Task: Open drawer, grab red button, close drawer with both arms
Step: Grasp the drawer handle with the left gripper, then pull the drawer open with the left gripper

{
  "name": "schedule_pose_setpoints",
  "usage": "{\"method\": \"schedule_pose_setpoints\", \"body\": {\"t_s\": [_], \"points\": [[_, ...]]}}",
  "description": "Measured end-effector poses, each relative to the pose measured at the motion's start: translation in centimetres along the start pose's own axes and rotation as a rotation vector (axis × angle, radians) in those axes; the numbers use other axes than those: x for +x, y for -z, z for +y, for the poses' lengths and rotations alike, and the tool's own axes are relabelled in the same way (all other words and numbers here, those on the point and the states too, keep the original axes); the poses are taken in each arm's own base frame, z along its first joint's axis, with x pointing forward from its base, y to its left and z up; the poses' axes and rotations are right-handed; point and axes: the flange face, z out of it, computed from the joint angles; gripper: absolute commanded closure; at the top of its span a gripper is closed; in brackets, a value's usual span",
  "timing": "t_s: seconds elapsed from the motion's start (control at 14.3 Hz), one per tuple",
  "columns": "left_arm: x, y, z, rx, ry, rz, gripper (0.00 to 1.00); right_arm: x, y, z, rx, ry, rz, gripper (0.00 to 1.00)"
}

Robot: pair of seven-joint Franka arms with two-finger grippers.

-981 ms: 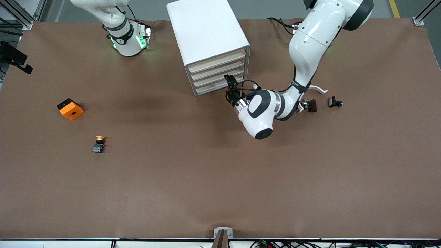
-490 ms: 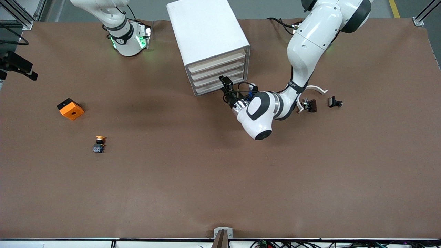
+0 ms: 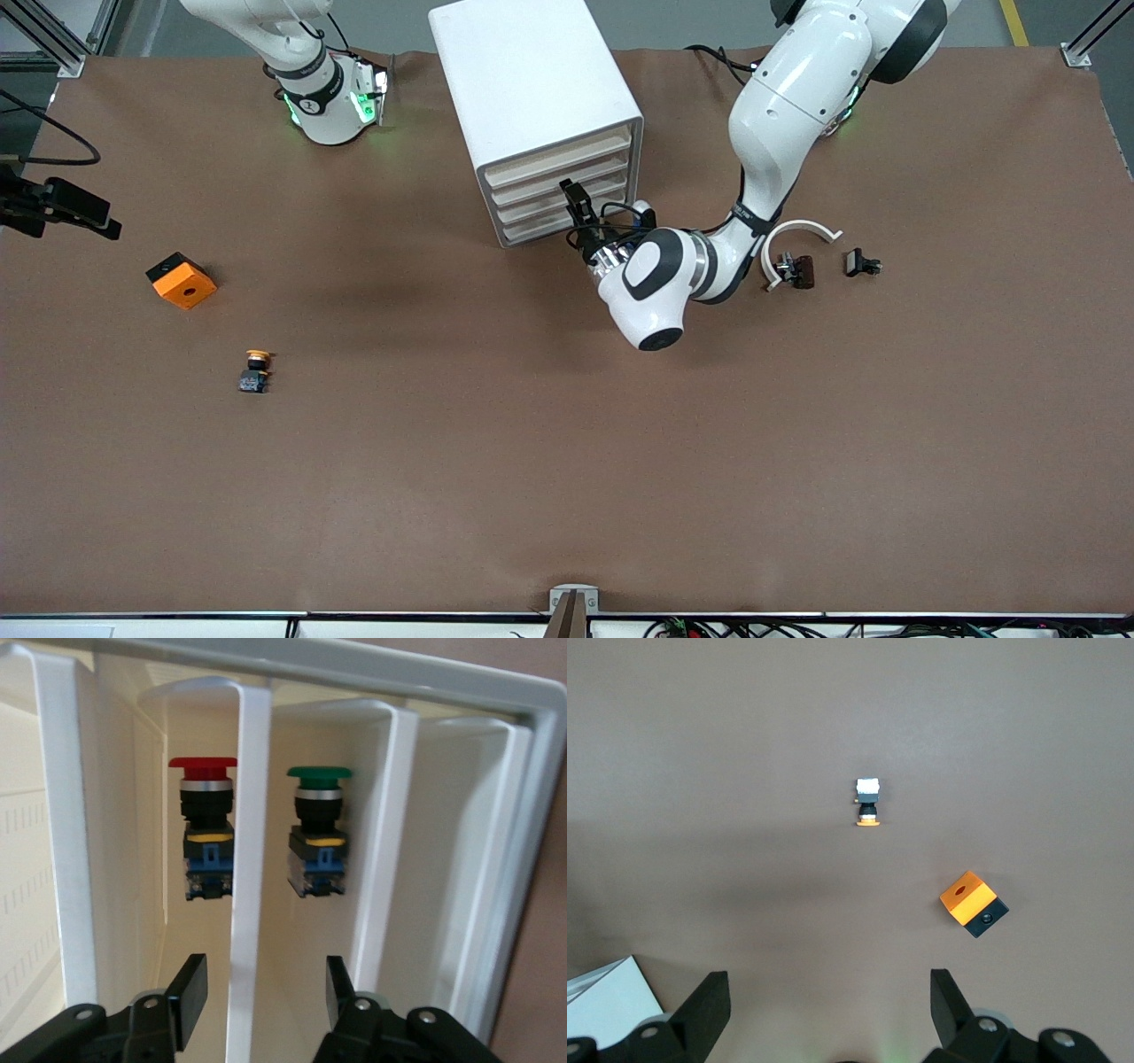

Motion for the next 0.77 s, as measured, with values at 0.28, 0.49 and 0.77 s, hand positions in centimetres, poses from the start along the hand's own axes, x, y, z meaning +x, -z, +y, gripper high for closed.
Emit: {"method": "schedule_pose_setpoints", "body": {"t_s": [0.28,0.49,0.77], "points": [[-0.6,-1.8,0.0,0.025,0.031,0.012,0.75,1.4,-1.9,0.0,-0.004,-0.002,-0.033,0.00],[-0.5,-2.1,0.4,0.044,0.048,0.013,0.95,1.8,-2.6,0.2,-0.005,-0.005,-0.046,0.00],[-0.6,-1.9,0.1,0.055,0.038,0.014,0.96,1.9,-2.9,0.3,-0.006,-0.008,-0.051,0.00]]}}
